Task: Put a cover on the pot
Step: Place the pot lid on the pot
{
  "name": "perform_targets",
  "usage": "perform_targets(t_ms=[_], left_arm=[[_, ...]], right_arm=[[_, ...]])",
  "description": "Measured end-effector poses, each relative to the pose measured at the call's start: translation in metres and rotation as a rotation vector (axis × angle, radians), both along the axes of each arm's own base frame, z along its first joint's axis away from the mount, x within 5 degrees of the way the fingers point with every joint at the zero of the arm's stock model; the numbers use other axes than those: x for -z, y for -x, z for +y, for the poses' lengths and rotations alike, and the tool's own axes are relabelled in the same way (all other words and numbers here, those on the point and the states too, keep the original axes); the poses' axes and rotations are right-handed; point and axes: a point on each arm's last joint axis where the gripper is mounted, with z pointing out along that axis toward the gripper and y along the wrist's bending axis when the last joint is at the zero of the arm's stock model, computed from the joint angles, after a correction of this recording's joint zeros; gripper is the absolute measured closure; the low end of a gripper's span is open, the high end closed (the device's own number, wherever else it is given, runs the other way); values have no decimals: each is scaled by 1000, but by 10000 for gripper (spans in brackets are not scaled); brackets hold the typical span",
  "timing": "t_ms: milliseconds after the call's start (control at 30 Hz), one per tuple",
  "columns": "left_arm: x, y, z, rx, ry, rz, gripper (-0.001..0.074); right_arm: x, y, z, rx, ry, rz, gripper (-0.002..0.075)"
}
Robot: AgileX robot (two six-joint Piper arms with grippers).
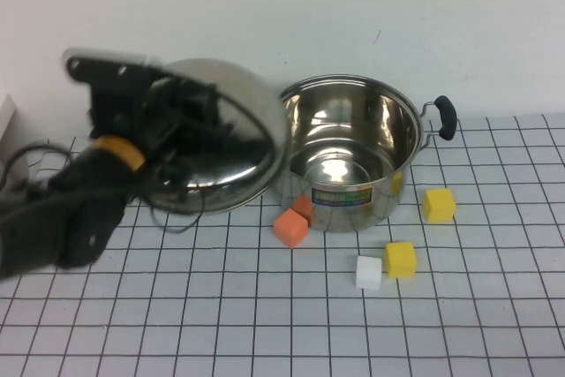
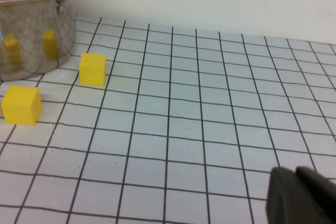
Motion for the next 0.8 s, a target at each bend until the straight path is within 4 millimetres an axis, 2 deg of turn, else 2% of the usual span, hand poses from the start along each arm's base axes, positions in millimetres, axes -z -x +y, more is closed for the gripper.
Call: perform_targets(t_ms=[133,267,400,600,800], left_arm=[[-24,-27,-20,111,64,9,404],[-33,-53,-40,218,96,4,404],[-24,-75,-70,297,99,64,404],[-12,-92,-120,361,1,81,404],[10,-112,-137,381,-10,87,404]], right_arm=[[0,0,0,0,0,0,717],[0,0,0,0,0,0,717],[0,0,0,0,0,0,717],[0,0,0,0,0,0,717],[0,0,0,0,0,0,717]])
